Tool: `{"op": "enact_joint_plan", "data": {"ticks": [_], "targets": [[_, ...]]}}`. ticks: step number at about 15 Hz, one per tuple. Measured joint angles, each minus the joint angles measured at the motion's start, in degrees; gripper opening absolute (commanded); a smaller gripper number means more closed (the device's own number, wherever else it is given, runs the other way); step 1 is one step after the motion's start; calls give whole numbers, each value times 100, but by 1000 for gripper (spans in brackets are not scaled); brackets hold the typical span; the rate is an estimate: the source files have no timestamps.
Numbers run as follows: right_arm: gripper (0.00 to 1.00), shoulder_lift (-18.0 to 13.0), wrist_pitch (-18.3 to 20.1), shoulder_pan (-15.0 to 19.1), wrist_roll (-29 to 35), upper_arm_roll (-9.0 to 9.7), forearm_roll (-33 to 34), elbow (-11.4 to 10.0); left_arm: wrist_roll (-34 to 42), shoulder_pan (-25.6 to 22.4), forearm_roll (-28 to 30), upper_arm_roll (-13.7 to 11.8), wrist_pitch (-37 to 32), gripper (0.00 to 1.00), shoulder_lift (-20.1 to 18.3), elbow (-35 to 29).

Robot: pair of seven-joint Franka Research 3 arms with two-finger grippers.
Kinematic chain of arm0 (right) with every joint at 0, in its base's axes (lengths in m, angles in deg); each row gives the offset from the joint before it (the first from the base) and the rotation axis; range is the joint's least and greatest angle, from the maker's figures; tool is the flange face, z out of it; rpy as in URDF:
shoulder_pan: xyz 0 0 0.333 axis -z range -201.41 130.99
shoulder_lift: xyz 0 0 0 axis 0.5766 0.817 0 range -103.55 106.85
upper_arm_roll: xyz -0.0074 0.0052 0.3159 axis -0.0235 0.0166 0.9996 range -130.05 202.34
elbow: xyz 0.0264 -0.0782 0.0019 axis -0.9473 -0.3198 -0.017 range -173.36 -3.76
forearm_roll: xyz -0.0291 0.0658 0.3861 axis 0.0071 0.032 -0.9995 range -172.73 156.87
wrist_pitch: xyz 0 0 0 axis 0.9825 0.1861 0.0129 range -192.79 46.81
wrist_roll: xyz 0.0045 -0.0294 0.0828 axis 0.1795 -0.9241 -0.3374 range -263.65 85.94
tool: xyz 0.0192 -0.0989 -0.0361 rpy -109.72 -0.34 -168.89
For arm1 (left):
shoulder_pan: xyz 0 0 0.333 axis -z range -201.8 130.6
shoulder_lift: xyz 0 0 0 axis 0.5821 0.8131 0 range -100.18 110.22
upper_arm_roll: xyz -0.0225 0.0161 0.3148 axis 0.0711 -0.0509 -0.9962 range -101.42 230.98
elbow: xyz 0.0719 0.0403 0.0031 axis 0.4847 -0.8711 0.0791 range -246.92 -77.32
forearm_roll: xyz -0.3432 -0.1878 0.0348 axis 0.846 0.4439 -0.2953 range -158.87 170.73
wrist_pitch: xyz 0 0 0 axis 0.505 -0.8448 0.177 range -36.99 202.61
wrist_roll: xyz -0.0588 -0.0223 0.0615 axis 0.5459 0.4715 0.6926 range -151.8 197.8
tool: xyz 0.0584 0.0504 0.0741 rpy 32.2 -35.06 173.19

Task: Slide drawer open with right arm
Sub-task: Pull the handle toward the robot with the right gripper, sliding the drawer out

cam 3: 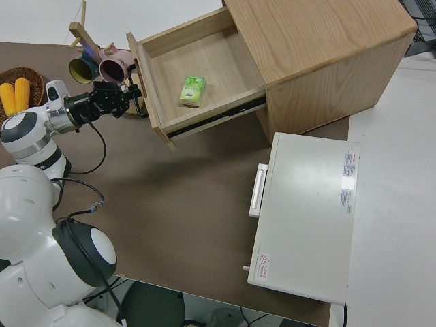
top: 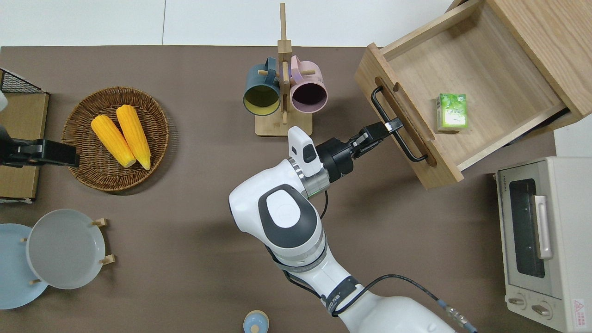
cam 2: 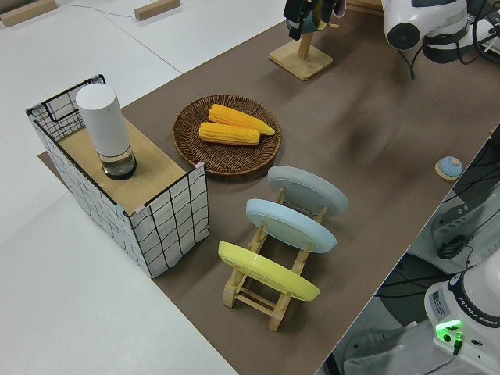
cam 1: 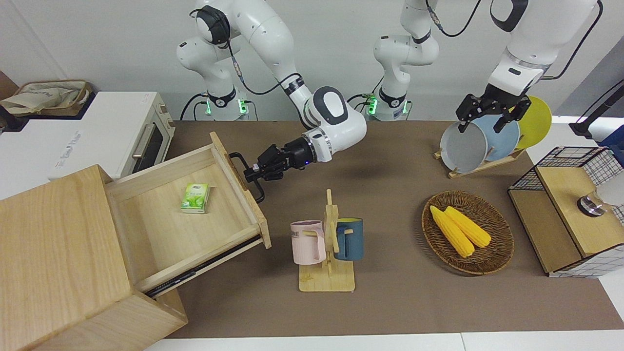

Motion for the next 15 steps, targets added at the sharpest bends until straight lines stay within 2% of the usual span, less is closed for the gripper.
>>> {"op": "enact_joint_plan", "data": {"ticks": [1,2,3,4,5,6,10,15], "targets": [[0,3,0,0,0,-2,-4,8,0,0,0,0,0,995,0,0],[43,6,0,0,0,-2,-6,15,0,0,0,0,0,995,0,0],[214,10,0,0,0,-3,-7,21,0,0,0,0,0,998,0,0],[435,13,0,0,0,-4,-7,26,0,0,0,0,0,998,0,0],[748,17,0,0,-4,-5,-7,29,0,0,0,0,0,995,0,0],[985,29,-21,-9,-59,7,-3,41,0,0,0,0,0,998,0,0],[985,95,-26,-168,-104,21,3,154,0,0,0,0,0,995,0,0],[985,115,-26,-181,-72,17,3,213,0,0,0,0,0,995,0,0]]}}
